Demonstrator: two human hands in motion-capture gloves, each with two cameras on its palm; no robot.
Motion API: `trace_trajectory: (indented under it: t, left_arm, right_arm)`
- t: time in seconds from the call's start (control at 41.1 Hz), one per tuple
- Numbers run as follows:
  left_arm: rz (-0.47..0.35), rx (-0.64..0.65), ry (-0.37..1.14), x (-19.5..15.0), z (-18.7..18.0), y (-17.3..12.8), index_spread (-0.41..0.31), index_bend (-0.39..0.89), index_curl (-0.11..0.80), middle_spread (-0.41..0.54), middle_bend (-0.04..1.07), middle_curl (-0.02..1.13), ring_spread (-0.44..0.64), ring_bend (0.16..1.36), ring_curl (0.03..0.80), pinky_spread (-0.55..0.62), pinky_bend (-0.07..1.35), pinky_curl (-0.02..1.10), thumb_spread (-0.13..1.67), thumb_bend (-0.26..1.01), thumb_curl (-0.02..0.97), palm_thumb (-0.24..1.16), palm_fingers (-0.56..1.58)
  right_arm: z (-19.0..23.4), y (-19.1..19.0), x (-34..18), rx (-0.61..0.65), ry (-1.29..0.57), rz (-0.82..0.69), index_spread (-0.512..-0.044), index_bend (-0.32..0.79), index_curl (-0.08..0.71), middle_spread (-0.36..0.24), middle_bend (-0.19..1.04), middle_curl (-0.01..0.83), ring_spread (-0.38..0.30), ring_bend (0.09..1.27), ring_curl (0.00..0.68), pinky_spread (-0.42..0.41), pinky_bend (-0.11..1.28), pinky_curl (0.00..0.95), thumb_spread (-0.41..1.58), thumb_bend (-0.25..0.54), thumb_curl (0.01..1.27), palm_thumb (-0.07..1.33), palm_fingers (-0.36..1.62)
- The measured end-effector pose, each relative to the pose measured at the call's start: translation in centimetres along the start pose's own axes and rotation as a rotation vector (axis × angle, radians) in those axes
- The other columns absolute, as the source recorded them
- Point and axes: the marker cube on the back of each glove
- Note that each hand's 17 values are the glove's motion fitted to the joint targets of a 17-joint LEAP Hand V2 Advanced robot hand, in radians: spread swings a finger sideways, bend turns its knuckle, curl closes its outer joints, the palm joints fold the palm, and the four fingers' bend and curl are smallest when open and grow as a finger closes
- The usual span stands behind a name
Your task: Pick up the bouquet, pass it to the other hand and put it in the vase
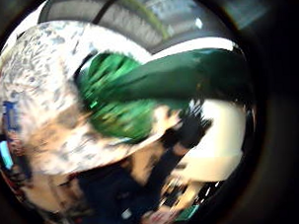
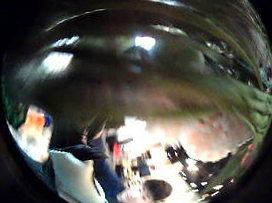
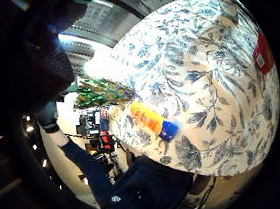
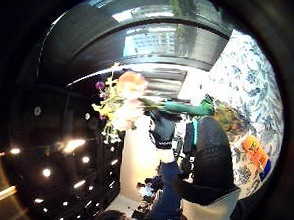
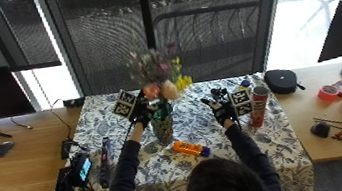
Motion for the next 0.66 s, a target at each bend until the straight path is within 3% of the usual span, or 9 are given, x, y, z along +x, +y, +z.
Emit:
trace_trajectory:
  t: [0.024, 0.073, 0.17, 0.243, 0.316, 0.341, 0.462, 0.657]
  left_arm:
    - [0.024, -0.058, -0.027, -2.4, 0.0, -0.6, -0.05, 0.03, 0.652, -0.067, 0.37, 0.75, 0.04, 0.45, 0.555, 0.21, 0.25, 0.38, 1.17, -0.11, 0.342, 0.6, -0.17]
    - [0.076, -0.136, -0.089, -6.2, -0.4, -0.4, 0.003, 0.01, 0.586, 0.044, 0.2, 0.67, 0.14, 0.42, 0.483, 0.28, 0.3, 0.36, 1.12, -0.09, 0.335, 0.56, -0.25]
    - [-0.034, -0.11, -0.248, -11.0, -1.8, 0.8, 0.075, 0.01, 0.479, 0.19, 0.1, 0.5, 0.3, 0.39, 0.374, 0.37, 0.3, 0.31, 1.05, -0.05, 0.337, 0.54, -0.23]
    - [-0.1, -0.062, -0.327, -11.4, -3.7, 3.0, 0.108, 0.0, 0.417, 0.274, 0.11, 0.45, 0.38, 0.41, 0.351, 0.42, 0.32, 0.31, 1.01, -0.04, 0.338, 0.54, -0.25]
    - [-0.054, -0.086, -0.272, -11.9, -4.8, 2.2, 0.127, 0.02, 0.371, 0.328, 0.12, 0.42, 0.43, 0.42, 0.343, 0.44, 0.32, 0.31, 0.98, -0.03, 0.338, 0.54, -0.25]
    - [-0.043, -0.086, -0.257, -12.0, -5.2, 1.7, 0.132, 0.02, 0.358, 0.342, 0.13, 0.41, 0.45, 0.43, 0.341, 0.45, 0.32, 0.31, 0.97, -0.03, 0.338, 0.54, -0.25]
    - [-0.03, -0.04, -0.242, -10.6, -7.2, 2.0, 0.143, 0.05, 0.306, 0.382, 0.14, 0.38, 0.51, 0.44, 0.334, 0.48, 0.31, 0.31, 0.96, -0.03, 0.334, 0.52, -0.23]
    - [-0.071, 0.006, -0.241, -8.5, -9.1, 3.5, 0.151, 0.09, 0.255, 0.403, 0.16, 0.34, 0.54, 0.44, 0.323, 0.5, 0.29, 0.3, 0.97, -0.01, 0.333, 0.55, -0.18]
  right_arm:
    - [0.0, 0.4, -0.1, 0.0, 0.011, -0.011, -0.304, 0.2, 0.333, 0.012, 0.15, 0.288, 0.06, 0.37, 0.304, 0.232, 0.51, 0.336, 1.12, -0.016, 0.46, 0.79, 0.23]
    - [-0.2, 0.9, 0.0, 0.023, 0.05, 0.008, -0.301, 0.2, 0.339, 0.015, 0.15, 0.284, 0.06, 0.37, 0.303, 0.231, 0.5, 0.336, 1.12, -0.017, 0.46, 0.79, 0.23]
    - [-1.2, 0.6, 1.7, 0.079, 0.109, 0.06, -0.299, 0.2, 0.348, 0.019, 0.15, 0.277, 0.065, 0.36, 0.302, 0.23, 0.49, 0.333, 1.13, -0.017, 0.47, 0.79, 0.24]
    - [-2.9, -0.1, 3.9, 0.164, 0.178, 0.128, -0.297, 0.2, 0.356, 0.025, 0.15, 0.274, 0.073, 0.35, 0.299, 0.229, 0.47, 0.334, 1.13, -0.015, 0.47, 0.79, 0.24]
    - [-4.7, -0.3, 6.3, 0.243, 0.244, 0.285, -0.289, 0.19, 0.361, 0.028, 0.15, 0.27, 0.077, 0.34, 0.297, 0.229, 0.46, 0.332, 1.13, -0.007, 0.48, 0.82, 0.24]
    - [-5.0, -0.4, 6.7, 0.249, 0.244, 0.272, -0.288, 0.19, 0.362, 0.029, 0.15, 0.269, 0.078, 0.34, 0.297, 0.229, 0.46, 0.331, 1.13, -0.009, 0.48, 0.82, 0.24]
    - [-5.5, -0.4, 7.0, 0.112, 0.099, -0.08, -0.281, 0.19, 0.371, 0.031, 0.15, 0.262, 0.082, 0.34, 0.295, 0.229, 0.45, 0.33, 1.13, -0.01, 0.49, 0.84, 0.25]
    - [-6.0, -0.1, 7.8, 0.204, 0.152, 0.158, -0.274, 0.19, 0.378, 0.032, 0.15, 0.256, 0.08, 0.33, 0.296, 0.228, 0.43, 0.333, 1.14, -0.011, 0.5, 0.85, 0.27]
